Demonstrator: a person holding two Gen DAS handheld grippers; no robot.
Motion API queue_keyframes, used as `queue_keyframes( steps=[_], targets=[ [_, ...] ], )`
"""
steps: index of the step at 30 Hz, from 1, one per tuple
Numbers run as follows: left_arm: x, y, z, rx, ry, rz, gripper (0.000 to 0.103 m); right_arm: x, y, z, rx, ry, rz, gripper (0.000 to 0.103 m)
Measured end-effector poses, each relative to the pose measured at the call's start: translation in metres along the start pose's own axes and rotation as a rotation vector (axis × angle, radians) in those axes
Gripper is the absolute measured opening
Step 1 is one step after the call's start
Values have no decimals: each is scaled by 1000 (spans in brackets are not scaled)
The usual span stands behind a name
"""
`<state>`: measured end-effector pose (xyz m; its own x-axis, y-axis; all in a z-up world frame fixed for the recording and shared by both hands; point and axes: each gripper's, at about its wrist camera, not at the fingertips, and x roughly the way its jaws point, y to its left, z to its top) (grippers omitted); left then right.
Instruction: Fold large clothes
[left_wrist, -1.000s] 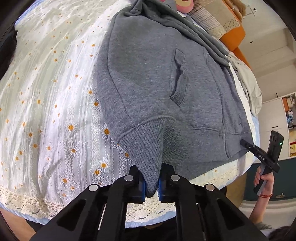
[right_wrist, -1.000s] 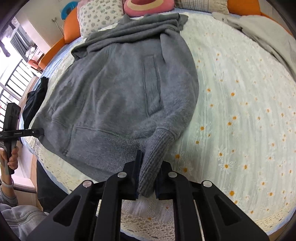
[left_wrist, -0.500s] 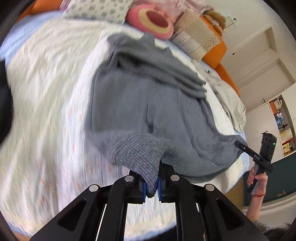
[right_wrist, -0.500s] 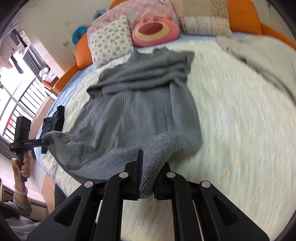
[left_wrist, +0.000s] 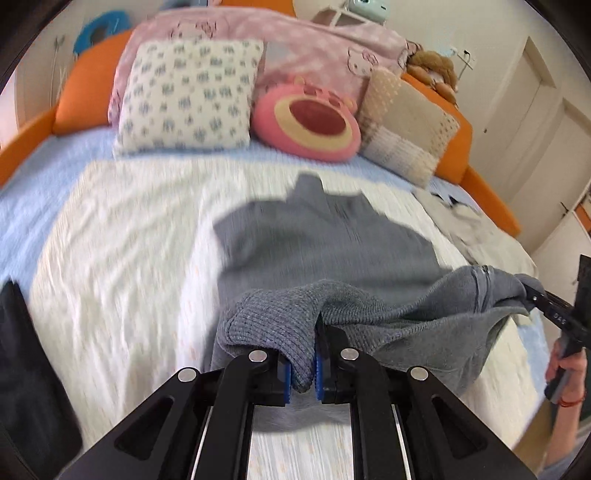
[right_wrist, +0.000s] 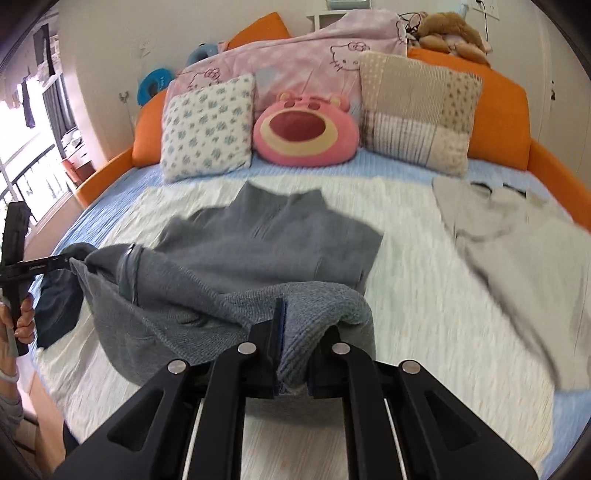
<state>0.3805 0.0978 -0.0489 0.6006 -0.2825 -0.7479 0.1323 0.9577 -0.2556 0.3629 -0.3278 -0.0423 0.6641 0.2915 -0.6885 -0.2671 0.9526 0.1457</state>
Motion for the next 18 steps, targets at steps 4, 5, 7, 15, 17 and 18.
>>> queue_keyframes(
  steps=[4,5,7,15,17,18],
  targets=[
    [22,-4,53,12,-40,59,13,31,-11,46,8,-7,-39,9],
    [28,-4,62,13,-43,68,13,38,-13,56,9,-10,-50,9],
    [42,-1,81,0,-45,74,13,55,-17,78,13,-15,-77,9],
    [122,17,141,-59,-29,110,13,150,-45,135,70,7,-164,9],
    [148,23,150,-81,-12,125,13,173,-52,139,110,16,-166,9],
    [161,27,153,-95,1,131,13,187,-57,140,132,25,-166,9]
  ],
)
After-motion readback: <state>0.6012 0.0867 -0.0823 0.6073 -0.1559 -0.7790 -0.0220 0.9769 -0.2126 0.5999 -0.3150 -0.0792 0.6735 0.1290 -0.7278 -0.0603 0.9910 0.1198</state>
